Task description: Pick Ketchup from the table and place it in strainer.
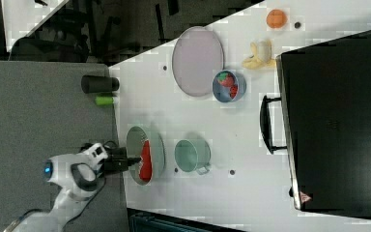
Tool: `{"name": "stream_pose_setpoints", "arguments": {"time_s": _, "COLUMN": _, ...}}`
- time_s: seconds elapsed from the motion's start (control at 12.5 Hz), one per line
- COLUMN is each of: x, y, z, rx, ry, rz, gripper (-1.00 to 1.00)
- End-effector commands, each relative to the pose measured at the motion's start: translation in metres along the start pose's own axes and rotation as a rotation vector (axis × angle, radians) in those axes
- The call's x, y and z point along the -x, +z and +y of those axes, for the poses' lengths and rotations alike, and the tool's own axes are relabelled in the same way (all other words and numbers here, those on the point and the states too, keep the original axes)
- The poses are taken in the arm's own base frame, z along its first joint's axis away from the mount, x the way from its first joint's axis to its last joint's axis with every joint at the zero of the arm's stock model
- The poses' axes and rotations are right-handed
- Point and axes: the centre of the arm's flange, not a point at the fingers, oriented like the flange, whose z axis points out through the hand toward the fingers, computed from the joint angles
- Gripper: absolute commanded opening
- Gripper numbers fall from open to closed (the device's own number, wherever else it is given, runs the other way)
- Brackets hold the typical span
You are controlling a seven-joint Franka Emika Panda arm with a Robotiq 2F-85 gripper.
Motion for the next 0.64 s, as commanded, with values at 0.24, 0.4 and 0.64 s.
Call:
{"name": "stream_pose_setpoints", "arguments": {"time_s": 0.24, "x": -0.062, "y": -0.15, "z": 0.017, "rx": 0.046, "ry": 0.233, "rz": 0.122, "gripper": 1.0}}
{"name": "stream_pose_setpoints", "arguments": {"time_s": 0.4, "x": -0.083, "y": -0.204, "z": 0.038, "rx": 0.049, "ry": 0.344, "rz": 0.075, "gripper": 1.0}}
{"name": "stream_pose_setpoints", "arguments": {"time_s": 0.64, "x": -0.121, "y": -0.292, "z": 0.094, "rx": 0.055, "ry": 0.505, "rz": 0.056, "gripper": 1.0}}
